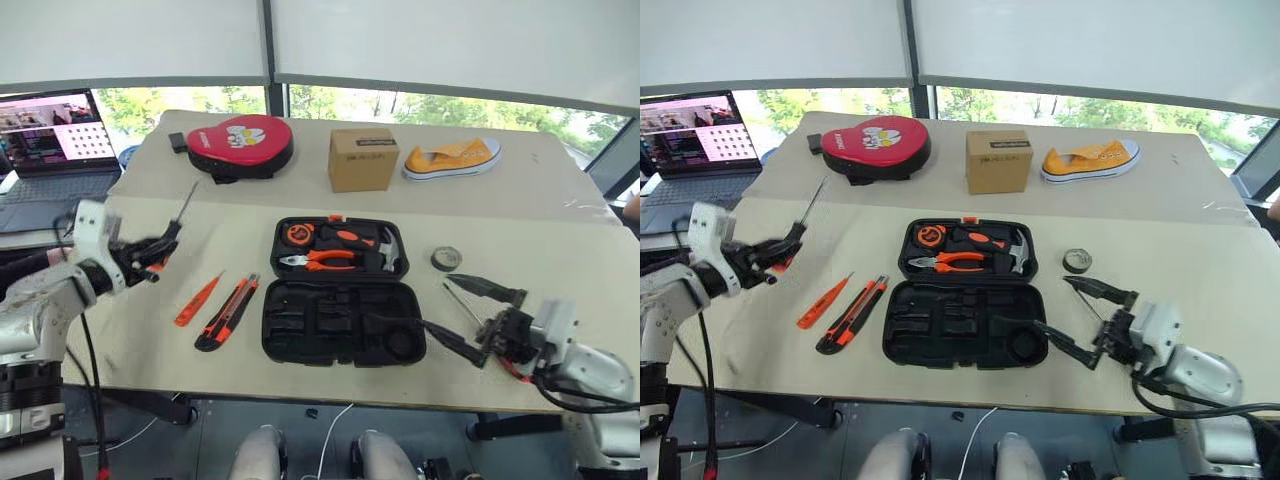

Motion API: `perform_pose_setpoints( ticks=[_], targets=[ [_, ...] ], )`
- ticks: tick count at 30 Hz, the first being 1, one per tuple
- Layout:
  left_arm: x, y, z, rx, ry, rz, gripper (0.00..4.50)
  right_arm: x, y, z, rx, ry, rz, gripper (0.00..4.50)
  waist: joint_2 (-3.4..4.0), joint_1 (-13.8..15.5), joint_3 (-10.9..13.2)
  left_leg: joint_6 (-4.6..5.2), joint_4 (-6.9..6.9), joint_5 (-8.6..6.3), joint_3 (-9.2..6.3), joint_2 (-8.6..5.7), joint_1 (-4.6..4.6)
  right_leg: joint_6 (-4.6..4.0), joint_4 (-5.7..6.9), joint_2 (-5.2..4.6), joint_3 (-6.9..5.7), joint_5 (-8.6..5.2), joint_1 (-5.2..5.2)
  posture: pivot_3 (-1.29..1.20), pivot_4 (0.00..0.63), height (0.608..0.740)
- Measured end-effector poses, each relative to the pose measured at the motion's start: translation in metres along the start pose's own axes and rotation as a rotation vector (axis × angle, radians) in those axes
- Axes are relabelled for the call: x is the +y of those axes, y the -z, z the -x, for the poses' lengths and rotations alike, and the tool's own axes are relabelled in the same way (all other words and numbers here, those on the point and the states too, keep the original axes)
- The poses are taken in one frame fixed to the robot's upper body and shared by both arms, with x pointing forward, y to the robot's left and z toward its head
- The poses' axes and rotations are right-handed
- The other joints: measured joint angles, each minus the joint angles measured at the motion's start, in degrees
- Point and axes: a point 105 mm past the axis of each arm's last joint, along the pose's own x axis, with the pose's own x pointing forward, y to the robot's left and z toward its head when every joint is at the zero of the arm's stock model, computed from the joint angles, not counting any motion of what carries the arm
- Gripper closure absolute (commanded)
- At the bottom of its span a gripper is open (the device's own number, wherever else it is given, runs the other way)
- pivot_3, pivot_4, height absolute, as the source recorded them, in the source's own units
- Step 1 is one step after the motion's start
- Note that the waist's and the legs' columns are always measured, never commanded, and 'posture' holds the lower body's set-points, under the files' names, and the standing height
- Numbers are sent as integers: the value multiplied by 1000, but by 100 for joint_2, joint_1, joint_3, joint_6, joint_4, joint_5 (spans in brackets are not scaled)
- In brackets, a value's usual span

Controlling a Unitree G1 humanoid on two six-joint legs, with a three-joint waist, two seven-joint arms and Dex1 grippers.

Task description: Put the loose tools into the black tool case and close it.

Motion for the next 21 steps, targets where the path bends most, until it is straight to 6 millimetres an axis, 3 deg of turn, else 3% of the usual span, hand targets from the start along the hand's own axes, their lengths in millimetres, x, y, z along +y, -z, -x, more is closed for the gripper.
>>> perform_pose_setpoints(
  ticks=[2, 5, 7, 11, 13, 21],
  targets=[
    [-29, -1, -20, 22, 177, -93, 3658, -2, 1, 5, 25, -11, 7, 0, 2, -15, -1, 6, 0, 0, 3, 2, 5, 0, 0, 8, 7, 0, 1, 0, 150, 740],
    [-62, 14, -50, 112, 381, -236, 3658, -3, 8, 12, 57, -4, -12, 0, 5, -75, 1, 10, 6, 2, 2, 0, 1, 1, 2, 36, 10, 0, -1, 0, 150, 740],
    [-71, 21, -74, 175, 439, -307, 3658, -5, 8, 14, 63, 5, -12, 0, 10, -101, 4, 11, 10, 3, -6, -1, -1, 3, 7, 48, 12, 0, -2, 0, 150, 740],
    [-78, 35, -102, 278, 452, -412, 3658, -3, 3, 11, 56, 4, -3, 0, 16, -119, 9, 11, 14, 3, -15, -1, -8, 17, 8, 58, 16, -5, -6, 0, 150, 740],
    [-81, 46, -105, 325, 470, -444, 3658, 2, 1, 10, 59, 1, -7, 0, 19, -127, 12, 11, 14, 2, -16, -1, -10, 21, 8, 58, 16, -8, -8, 0, 150, 740],
    [-84, 54, -100, 377, 527, -484, 3658, 10, -2, 10, 66, 36, -29, 0, 25, -96, 17, 11, 31, 2, -21, -2, -15, 23, 14, 55, 12, -8, -5, 0, 150, 740]
  ],
)
